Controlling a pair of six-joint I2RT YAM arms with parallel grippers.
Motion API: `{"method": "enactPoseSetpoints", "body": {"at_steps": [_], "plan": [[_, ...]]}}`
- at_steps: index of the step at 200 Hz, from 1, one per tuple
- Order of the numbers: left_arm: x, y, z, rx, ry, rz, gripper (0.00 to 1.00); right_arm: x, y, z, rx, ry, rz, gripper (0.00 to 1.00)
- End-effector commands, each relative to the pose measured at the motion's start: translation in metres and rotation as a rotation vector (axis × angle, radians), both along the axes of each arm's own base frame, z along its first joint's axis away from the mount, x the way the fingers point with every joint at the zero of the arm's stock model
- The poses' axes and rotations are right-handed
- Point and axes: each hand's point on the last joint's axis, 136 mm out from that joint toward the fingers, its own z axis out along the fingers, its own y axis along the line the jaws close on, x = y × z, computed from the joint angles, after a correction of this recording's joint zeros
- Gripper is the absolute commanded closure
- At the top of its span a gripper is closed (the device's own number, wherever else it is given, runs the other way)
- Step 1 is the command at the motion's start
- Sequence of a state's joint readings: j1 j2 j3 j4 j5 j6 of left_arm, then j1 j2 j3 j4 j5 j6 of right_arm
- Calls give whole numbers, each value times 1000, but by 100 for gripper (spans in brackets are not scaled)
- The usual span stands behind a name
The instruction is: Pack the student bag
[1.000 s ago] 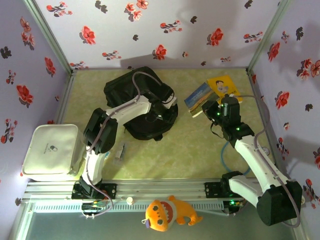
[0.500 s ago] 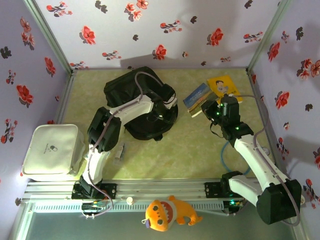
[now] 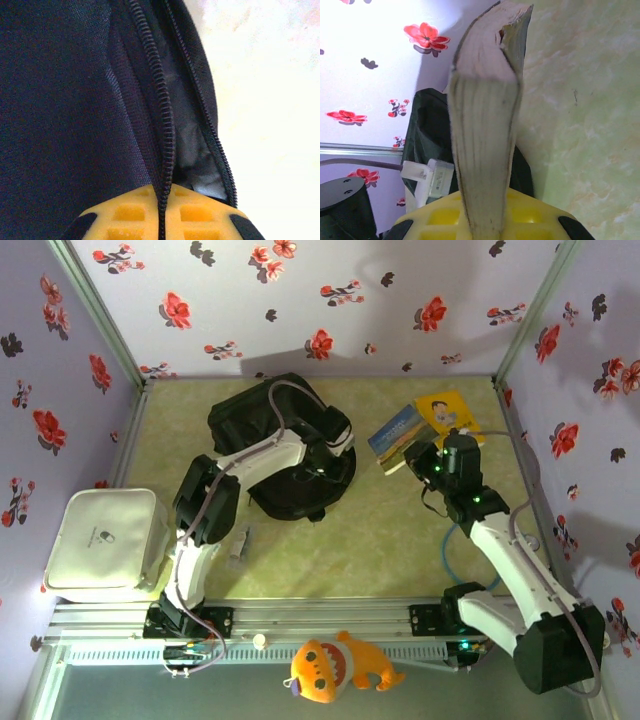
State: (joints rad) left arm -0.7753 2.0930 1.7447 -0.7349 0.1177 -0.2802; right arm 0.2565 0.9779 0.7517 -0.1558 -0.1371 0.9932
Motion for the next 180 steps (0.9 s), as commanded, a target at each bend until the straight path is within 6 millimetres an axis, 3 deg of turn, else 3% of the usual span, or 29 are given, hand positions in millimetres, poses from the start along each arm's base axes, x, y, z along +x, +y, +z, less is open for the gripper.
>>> {"method": "enactPoseSetpoints", "body": {"at_steps": [1, 30, 59, 96, 141, 180], "plan": [[13, 9, 56, -56, -128, 15, 94, 0, -15, 34, -42, -136, -47, 100], [24, 20, 95, -101, -220, 49, 100, -6, -17, 45, -64, -171, -34, 100], [30, 23, 138, -167, -319, 45, 100, -13, -16, 54, -93, -202, -4, 100], [38, 26, 182, -237, -422, 59, 100, -21, 6, 67, -29, -264, 118, 100], [51, 14, 206, -363, -484, 126, 100, -32, 43, 76, 186, -333, 278, 100], [64, 5, 211, -401, -497, 154, 100, -38, 58, 53, 190, -270, 304, 100]]}}
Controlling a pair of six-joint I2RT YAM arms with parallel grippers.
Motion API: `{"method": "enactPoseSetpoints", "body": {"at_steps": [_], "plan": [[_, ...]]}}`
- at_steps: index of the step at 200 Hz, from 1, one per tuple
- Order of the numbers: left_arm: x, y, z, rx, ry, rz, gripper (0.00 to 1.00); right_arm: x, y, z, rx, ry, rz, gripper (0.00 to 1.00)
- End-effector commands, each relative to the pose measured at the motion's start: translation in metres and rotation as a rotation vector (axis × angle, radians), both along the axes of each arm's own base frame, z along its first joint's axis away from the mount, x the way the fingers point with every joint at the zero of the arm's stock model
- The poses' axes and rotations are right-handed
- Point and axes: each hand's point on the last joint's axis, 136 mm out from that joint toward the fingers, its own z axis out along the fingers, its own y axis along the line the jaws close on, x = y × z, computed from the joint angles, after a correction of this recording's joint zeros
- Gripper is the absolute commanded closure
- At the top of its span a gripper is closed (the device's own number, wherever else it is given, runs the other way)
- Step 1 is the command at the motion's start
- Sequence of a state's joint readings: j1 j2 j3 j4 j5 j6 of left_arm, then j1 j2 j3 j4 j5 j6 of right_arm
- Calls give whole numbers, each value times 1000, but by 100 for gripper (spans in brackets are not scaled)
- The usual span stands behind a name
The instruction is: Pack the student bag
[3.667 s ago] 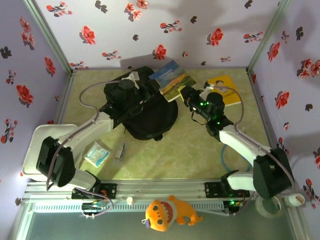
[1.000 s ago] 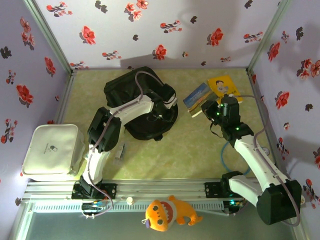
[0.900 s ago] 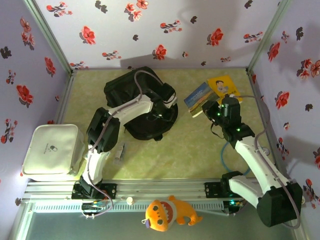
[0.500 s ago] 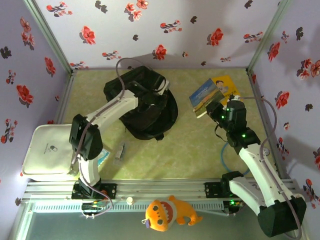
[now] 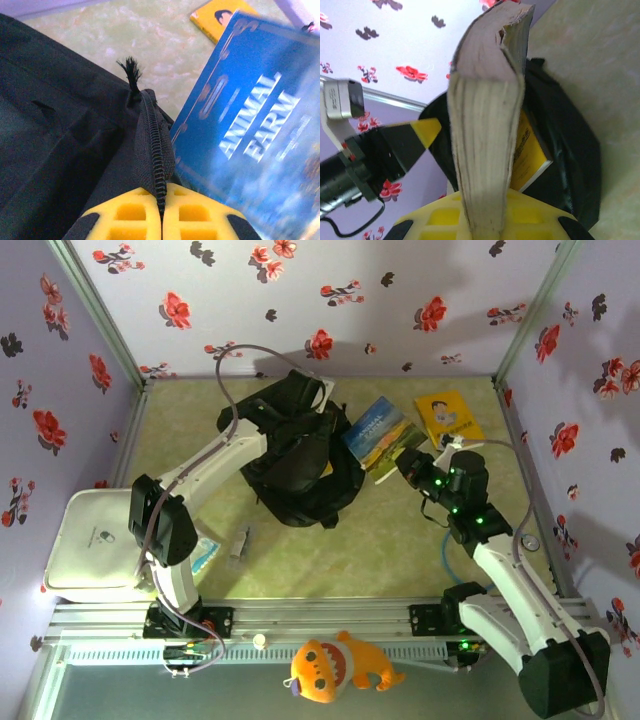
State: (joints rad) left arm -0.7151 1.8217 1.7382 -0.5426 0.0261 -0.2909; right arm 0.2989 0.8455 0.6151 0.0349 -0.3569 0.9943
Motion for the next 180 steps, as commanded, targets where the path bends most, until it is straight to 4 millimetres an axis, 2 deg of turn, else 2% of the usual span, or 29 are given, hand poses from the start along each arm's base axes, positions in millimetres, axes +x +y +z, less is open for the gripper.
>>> {"method": "enactPoseSetpoints", "body": {"at_steps": [1, 48, 84, 144, 180], "plan": [[16, -13, 53, -140, -122, 20, 100, -4, 16, 31, 70, -109, 57, 100], [24, -20, 49, -154, -110, 34, 100, -13, 42, 8, 70, -47, 116, 100], [24, -20, 49, -159, -106, 36, 100, -9, 54, -13, 62, 22, 114, 100], [19, -22, 54, -179, -95, 25, 100, 20, 70, -61, 6, 160, 38, 100], [15, -20, 62, -196, -97, 16, 100, 41, 69, -107, -138, 314, -65, 100]]}}
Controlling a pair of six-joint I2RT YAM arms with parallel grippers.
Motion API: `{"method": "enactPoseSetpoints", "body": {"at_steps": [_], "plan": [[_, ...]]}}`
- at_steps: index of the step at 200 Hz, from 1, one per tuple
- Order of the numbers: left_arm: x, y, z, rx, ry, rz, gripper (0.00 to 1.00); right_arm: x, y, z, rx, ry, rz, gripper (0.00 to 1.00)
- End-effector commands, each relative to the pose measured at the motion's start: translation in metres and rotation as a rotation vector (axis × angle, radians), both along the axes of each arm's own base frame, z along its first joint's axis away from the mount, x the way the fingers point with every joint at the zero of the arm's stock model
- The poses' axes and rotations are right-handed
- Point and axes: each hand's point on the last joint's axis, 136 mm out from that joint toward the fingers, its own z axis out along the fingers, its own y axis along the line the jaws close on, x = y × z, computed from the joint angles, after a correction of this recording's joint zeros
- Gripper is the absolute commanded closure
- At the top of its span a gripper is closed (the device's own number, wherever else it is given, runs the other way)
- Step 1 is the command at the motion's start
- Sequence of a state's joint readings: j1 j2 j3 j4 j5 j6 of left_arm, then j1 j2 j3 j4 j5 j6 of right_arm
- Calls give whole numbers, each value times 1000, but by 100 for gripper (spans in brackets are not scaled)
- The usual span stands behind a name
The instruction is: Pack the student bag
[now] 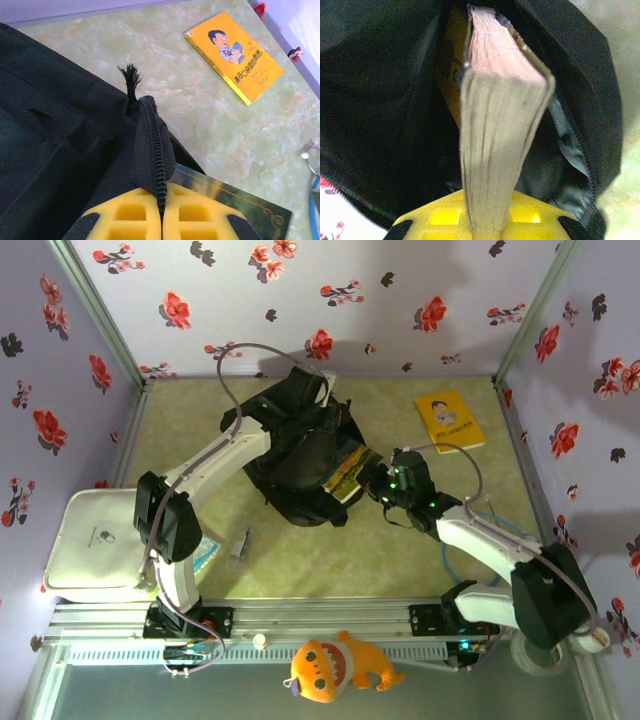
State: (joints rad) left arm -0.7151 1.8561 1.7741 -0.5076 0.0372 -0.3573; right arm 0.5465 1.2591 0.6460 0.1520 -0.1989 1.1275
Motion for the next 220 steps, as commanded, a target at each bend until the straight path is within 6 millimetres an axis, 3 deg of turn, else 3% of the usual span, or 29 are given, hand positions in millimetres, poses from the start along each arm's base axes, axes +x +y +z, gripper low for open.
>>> {"method": "enactPoseSetpoints", "body": {"at_steps": [1, 13, 72, 119, 146, 176, 197, 220], "plan": [[5, -9, 58, -129, -112, -14, 100, 25, -5, -7, -82, 18, -105, 100], [3, -9, 62, -136, -116, -18, 100, 31, 0, -18, -76, 61, -115, 100], [6, 2, 69, -180, -93, -3, 100, 63, 40, -26, 9, 95, -153, 100], [8, 7, 71, -191, -86, 8, 100, 84, 74, -45, 79, 131, -126, 99], [9, 11, 70, -193, -83, 15, 100, 90, 90, -53, 130, 140, -98, 94], [12, 15, 66, -187, -75, 26, 100, 97, 108, -45, 192, 116, -22, 81], [14, 21, 62, -179, -69, 35, 100, 93, 113, -41, 196, 103, 26, 90], [16, 29, 60, -170, -64, 49, 100, 81, 103, -40, 156, 81, 54, 98]]}}
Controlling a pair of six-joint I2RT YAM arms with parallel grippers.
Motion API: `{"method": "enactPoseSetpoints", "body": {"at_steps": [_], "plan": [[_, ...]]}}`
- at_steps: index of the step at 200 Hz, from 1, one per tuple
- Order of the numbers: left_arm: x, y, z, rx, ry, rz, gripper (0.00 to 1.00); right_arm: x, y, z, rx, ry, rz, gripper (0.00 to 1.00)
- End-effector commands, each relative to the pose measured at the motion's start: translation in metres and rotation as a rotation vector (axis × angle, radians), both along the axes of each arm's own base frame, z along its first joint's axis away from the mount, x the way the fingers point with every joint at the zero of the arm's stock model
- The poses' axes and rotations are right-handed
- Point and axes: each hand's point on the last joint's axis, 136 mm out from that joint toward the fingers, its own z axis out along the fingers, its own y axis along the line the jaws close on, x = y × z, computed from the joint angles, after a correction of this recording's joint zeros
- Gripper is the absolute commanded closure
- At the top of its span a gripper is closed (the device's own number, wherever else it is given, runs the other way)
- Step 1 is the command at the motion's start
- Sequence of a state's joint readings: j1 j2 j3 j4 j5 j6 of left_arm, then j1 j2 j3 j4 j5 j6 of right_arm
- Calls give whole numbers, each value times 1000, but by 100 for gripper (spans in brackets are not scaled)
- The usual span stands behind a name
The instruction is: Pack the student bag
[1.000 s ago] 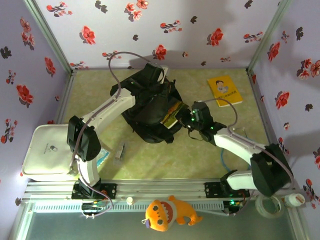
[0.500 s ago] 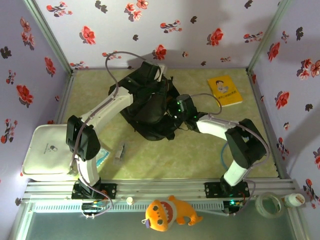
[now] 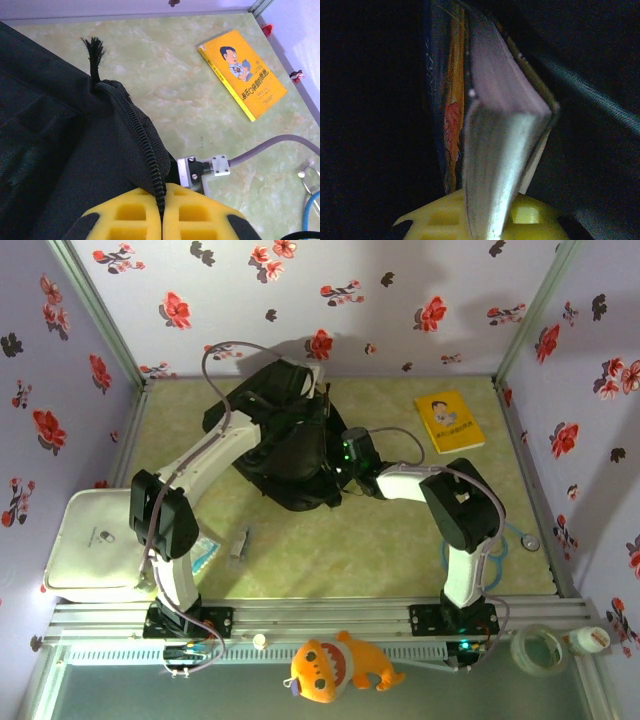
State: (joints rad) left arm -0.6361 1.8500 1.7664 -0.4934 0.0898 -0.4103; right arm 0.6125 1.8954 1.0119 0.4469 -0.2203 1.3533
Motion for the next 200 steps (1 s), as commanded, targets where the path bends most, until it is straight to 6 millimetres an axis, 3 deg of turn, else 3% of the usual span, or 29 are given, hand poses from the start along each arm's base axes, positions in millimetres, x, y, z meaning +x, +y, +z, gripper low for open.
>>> {"method": "enactPoseSetpoints", "body": {"at_steps": [1, 40, 72, 92, 116, 173, 200], "plan": [[-5, 4, 57, -104, -108, -16, 100, -11, 3, 15, 4, -54, 80, 98], [-4, 6, 57, -103, -111, -23, 100, -36, -7, 23, 29, -54, 164, 100], [-5, 5, 65, -114, -129, -36, 100, -63, -17, 17, -14, -18, 241, 100], [-7, 2, 67, -131, -127, -48, 100, -69, -25, 15, -58, -17, 239, 100], [-8, -1, 66, -151, -115, -55, 100, -59, -23, 18, -61, -26, 204, 100], [-12, -5, 75, -198, -105, -66, 100, 1, -14, 27, -30, -69, -20, 100], [-13, -3, 76, -208, -100, -60, 100, 16, -3, 26, -49, -83, -58, 99]]}}
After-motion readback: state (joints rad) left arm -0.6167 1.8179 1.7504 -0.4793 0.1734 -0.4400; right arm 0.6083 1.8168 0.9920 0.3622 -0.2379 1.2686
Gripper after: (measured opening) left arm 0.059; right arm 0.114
